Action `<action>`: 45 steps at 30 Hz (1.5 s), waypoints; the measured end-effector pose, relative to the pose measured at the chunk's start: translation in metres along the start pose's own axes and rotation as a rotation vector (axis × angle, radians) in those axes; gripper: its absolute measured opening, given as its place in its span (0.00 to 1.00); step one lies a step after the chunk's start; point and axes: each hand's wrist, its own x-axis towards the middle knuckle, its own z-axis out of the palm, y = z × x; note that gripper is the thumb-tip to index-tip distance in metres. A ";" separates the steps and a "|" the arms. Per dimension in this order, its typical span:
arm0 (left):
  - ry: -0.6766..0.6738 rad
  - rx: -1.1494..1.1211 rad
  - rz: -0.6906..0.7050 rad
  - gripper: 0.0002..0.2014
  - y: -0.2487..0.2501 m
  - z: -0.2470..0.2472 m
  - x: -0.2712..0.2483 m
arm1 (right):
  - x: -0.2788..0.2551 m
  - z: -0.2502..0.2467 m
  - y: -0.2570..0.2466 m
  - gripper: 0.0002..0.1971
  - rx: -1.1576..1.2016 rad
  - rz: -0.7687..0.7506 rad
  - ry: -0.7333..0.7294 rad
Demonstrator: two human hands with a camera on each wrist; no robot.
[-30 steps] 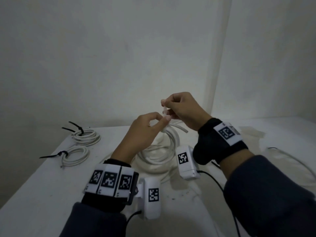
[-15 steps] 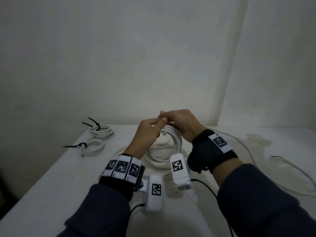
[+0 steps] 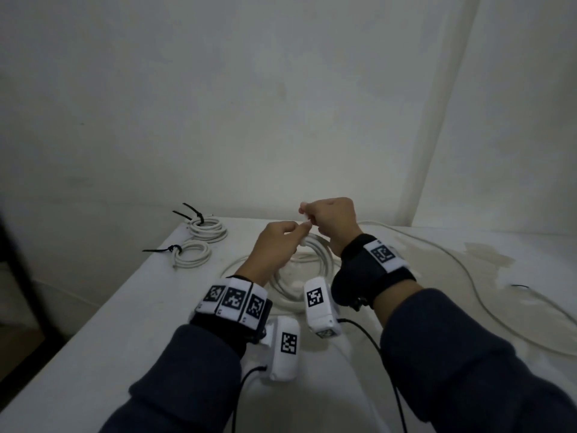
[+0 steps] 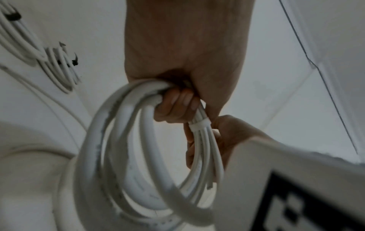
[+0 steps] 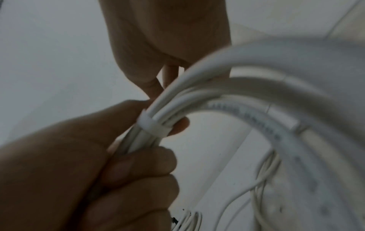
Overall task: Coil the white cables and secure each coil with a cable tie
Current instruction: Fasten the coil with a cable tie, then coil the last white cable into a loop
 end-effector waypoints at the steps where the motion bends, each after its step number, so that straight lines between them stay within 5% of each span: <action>1: 0.002 0.025 0.008 0.24 0.000 -0.002 -0.001 | 0.000 0.000 -0.001 0.05 0.015 0.009 -0.025; 10: 0.020 -0.012 -0.092 0.22 -0.005 -0.011 0.000 | 0.007 0.014 0.002 0.02 0.049 0.134 -0.027; 14: 0.027 -0.002 -0.113 0.23 -0.006 -0.023 0.006 | 0.007 0.025 0.006 0.06 0.070 -0.015 -0.060; 16: 0.054 -0.040 -0.122 0.22 -0.010 -0.030 0.006 | 0.006 0.029 0.007 0.12 0.059 -0.090 -0.201; 19: 0.154 -0.094 -0.159 0.22 -0.020 -0.042 0.007 | -0.005 0.032 0.008 0.21 -0.094 -0.007 -0.545; 21: 0.205 -0.101 -0.194 0.22 -0.029 -0.049 0.010 | -0.013 0.037 0.013 0.25 -0.180 0.005 -0.642; 27: 0.298 -0.247 -0.342 0.20 -0.049 -0.063 0.017 | -0.020 0.078 0.028 0.28 -0.422 -0.212 -0.363; 35: 0.355 -0.352 -0.477 0.21 -0.083 -0.120 0.010 | -0.024 0.099 0.043 0.10 -0.138 -0.083 -0.670; 41: 0.498 -0.729 -0.481 0.20 -0.110 -0.158 0.038 | -0.014 0.096 0.050 0.06 -0.097 0.093 -0.620; 45: 0.477 -0.662 -0.532 0.13 -0.110 -0.157 0.060 | -0.007 0.087 0.059 0.05 -0.142 0.114 -0.641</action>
